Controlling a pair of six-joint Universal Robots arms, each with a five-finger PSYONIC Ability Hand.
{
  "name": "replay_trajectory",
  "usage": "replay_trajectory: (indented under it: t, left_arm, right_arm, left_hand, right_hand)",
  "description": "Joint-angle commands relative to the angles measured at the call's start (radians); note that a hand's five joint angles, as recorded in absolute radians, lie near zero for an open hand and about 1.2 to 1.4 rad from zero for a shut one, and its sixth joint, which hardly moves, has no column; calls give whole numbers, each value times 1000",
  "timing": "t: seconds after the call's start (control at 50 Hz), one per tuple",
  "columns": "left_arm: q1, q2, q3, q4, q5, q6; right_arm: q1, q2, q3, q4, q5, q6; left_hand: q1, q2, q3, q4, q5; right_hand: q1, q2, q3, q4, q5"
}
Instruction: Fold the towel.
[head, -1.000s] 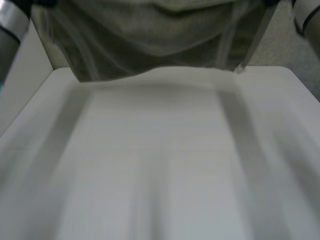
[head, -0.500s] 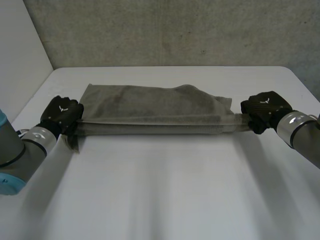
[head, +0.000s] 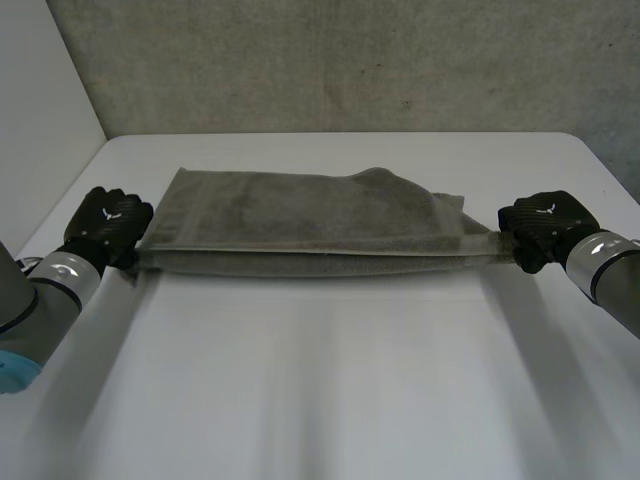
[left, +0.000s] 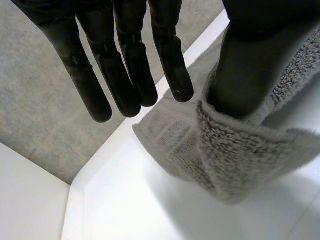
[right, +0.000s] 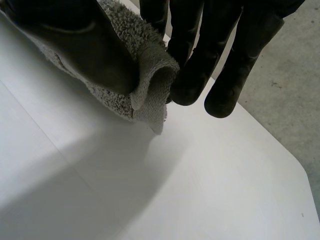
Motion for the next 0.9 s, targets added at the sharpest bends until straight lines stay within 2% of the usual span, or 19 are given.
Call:
replay_trajectory:
  t: [0.02,0.04,0.06,0.08,0.1,0.12,0.14,0.32,0.36,0.42,0.46,0.48,0.64,0.86,0.9]
  left_arm:
    - [0,36,-43,-3,5,2]
    - [-2,36,-50,-6,6,2]
    - [-2,36,-50,-6,6,2]
    - [-2,28,-55,-15,9,2]
    - [-2,28,-55,-16,9,2]
    - [-2,21,-58,-29,11,2]
    - [-2,14,-59,-51,12,2]
    - [0,24,-20,-223,11,2]
    - [6,59,-1,-287,16,0]
    - [21,99,-1,-305,17,0]
    - [64,207,-10,-333,20,-3]
    - [64,208,-10,-333,20,-3]
    - [104,444,-61,-387,140,-50]
    - [136,638,-168,-422,206,-133]
    - [141,655,-184,-422,216,-141]
  right_arm:
    - [1,-7,8,-19,21,2]
    - [1,-7,8,-19,22,2]
    - [1,-7,10,-19,25,2]
    - [1,-7,14,-20,26,2]
    - [1,-7,14,-20,26,2]
    - [1,-7,19,-20,26,0]
    - [3,-7,23,-22,26,2]
    - [3,-16,23,-17,29,2]
    - [3,-34,14,-5,31,-3]
    - [3,-54,13,9,29,-8]
    - [-1,-103,7,48,22,-11]
    - [-1,-103,7,49,22,-11]
    - [-27,-195,-9,239,-26,-46]
    - [-36,-254,7,437,-61,-192]
    - [-66,-266,8,527,-64,-254]
  left_hand:
    - [32,35,38,40,41]
    - [131,134,137,139,140]
    - [132,135,138,140,141]
    - [289,292,295,297,298]
    - [291,293,296,298,300]
    - [459,462,465,467,468]
    - [478,481,483,486,487]
    - [478,481,484,486,487]
    - [478,481,484,486,487]
    - [478,481,484,486,487]
    - [478,481,484,486,487]
    - [478,481,484,486,487]
    - [478,481,484,486,487]
    - [478,481,484,486,487]
    - [478,481,484,486,487]
  right_hand:
    - [66,61,54,55,53]
    - [66,61,54,55,53]
    - [66,61,54,55,53]
    - [66,61,54,55,53]
    - [66,61,54,55,53]
    - [66,61,54,55,53]
    - [66,61,54,55,53]
    - [66,61,54,55,53]
    - [66,61,54,55,53]
    - [66,61,54,55,53]
    - [66,61,54,55,53]
    - [66,61,54,55,53]
    - [66,61,54,55,53]
    - [66,61,54,55,53]
    - [66,61,54,55,53]
